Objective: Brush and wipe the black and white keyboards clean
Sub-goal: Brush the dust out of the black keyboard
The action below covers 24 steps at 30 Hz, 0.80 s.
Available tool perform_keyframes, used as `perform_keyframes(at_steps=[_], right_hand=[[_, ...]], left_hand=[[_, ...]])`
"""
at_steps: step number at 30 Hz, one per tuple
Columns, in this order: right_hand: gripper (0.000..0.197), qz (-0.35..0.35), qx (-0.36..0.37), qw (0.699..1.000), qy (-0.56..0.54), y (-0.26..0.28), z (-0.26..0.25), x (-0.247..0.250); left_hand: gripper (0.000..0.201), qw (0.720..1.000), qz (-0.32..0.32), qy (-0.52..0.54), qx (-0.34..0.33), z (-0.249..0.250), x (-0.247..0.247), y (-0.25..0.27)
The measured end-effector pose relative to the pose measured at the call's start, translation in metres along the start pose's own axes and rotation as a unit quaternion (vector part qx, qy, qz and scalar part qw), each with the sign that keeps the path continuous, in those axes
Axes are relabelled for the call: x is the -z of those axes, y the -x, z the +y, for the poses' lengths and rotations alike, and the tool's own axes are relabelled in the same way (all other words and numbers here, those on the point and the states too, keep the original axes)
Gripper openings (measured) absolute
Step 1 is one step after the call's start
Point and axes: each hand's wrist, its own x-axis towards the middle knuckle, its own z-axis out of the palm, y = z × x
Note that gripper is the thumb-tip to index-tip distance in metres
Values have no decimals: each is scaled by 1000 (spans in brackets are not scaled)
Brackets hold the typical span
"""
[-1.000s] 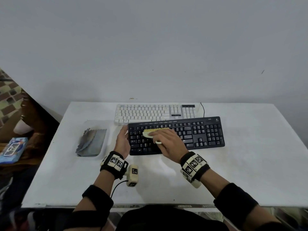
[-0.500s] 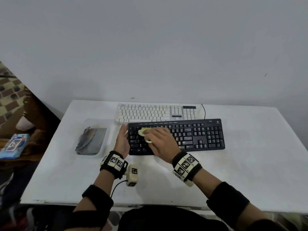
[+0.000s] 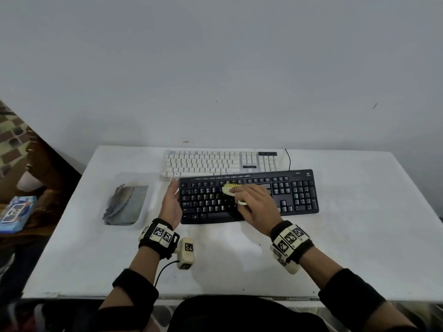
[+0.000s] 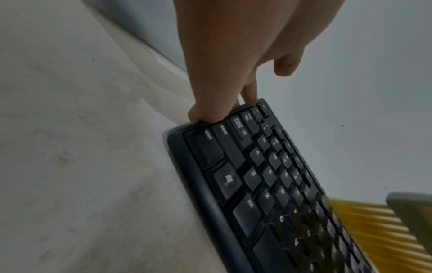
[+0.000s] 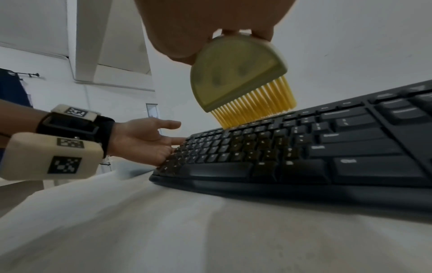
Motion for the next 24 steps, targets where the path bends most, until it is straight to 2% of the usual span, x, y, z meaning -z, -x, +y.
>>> perform_keyframes(at_steps=[3,6,12,20,24], right_hand=[[13,-2,28,999,-26,-7,-10,-4],[14,-31,35,999,-7,-7,-9,-5],[20,20,-41,999,17,4,6,7],[11,2,24,999,-27,-17,-17,-7],[11,-1,-25,1000,-11,-5,3,0]], left_hand=[[46,1000,5,-2,-3,0,-2,1],[42,1000,1,-2,-8,2,-4,2],[53,1000,18,3,-3,2,-3,3],[45,1000,12,1,-11,3,-7,6],[40,1000,6,9,-4,4,-7,6]])
